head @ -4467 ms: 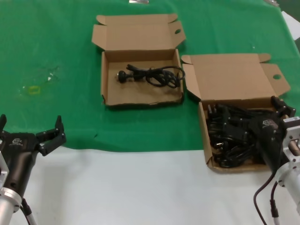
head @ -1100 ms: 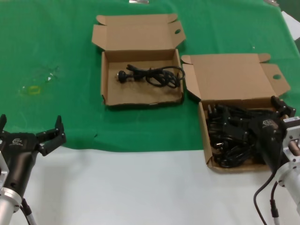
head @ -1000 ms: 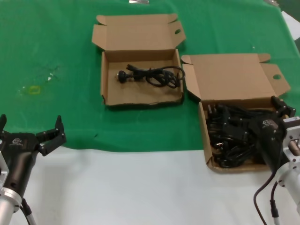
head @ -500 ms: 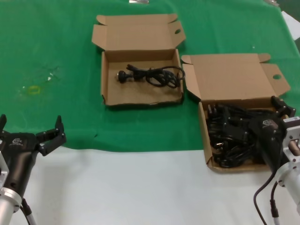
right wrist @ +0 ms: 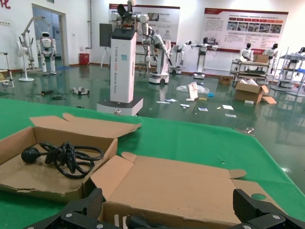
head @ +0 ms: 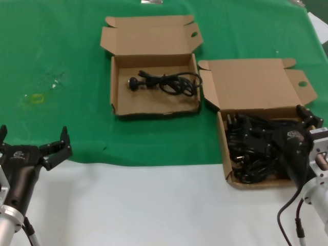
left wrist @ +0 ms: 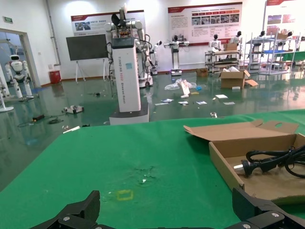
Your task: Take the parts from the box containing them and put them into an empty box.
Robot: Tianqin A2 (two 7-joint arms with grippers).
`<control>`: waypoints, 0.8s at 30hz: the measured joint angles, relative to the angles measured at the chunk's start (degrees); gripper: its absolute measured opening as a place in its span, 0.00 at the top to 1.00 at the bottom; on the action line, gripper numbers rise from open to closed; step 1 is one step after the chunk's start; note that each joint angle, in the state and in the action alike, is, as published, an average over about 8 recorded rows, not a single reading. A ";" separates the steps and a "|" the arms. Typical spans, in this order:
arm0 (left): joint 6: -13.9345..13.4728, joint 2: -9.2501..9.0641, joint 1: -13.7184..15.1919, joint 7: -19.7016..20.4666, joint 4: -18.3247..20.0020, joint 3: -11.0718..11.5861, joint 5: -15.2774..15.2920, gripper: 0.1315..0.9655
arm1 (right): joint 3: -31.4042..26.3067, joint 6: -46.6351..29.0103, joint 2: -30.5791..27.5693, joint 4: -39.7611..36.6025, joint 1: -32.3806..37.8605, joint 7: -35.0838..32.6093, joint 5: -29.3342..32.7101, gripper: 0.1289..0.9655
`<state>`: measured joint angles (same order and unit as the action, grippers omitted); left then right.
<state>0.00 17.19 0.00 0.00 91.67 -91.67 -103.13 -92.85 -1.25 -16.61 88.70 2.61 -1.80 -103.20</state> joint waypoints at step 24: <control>0.00 0.00 0.00 0.00 0.00 0.00 0.00 0.00 | 0.00 0.00 0.00 0.00 0.00 0.00 0.00 0.00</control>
<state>0.00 17.19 0.00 0.00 91.67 -91.67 -103.13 -92.85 -1.25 -16.61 88.70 2.61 -1.80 -103.20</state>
